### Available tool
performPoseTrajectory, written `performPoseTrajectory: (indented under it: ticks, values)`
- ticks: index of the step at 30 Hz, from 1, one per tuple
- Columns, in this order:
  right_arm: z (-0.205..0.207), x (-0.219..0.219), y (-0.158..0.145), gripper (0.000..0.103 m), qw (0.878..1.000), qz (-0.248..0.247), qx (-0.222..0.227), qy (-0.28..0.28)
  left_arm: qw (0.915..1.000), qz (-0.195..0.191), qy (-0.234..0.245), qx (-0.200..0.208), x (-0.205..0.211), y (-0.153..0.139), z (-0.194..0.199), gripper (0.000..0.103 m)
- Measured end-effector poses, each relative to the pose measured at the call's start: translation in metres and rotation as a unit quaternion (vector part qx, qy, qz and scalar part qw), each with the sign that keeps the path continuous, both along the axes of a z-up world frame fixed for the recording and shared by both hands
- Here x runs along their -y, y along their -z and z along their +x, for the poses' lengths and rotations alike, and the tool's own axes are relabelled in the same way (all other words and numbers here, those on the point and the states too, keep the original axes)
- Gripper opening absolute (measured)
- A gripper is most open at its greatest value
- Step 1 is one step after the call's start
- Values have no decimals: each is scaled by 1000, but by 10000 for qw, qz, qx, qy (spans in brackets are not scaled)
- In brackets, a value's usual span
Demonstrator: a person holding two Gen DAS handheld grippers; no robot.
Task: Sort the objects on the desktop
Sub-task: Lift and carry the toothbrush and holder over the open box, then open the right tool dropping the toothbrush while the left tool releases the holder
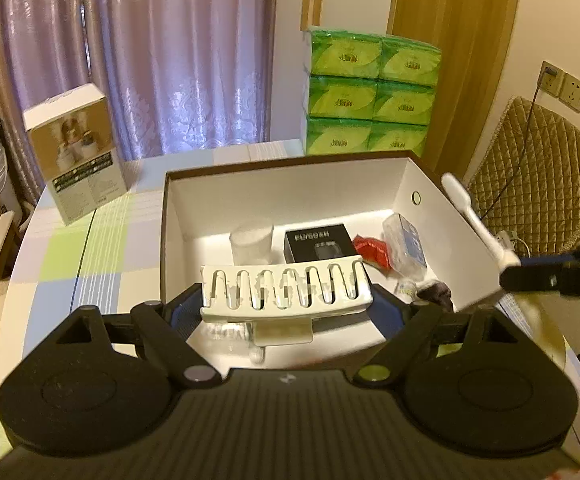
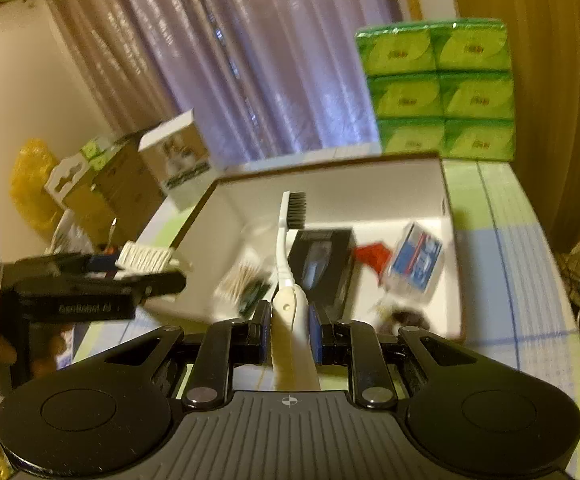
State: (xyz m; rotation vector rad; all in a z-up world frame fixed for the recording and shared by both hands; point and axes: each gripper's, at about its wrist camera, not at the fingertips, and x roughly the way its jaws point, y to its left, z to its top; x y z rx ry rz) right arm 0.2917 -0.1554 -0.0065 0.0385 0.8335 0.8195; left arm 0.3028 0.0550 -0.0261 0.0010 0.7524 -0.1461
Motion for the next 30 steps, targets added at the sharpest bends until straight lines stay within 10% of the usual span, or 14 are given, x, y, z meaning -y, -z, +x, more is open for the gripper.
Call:
performPoseTrajectory:
  ticks: [30]
  values:
    - [122,-58,74,17,9900,-483,-892,984,9938,373,64,-1047,3,80,123,83]
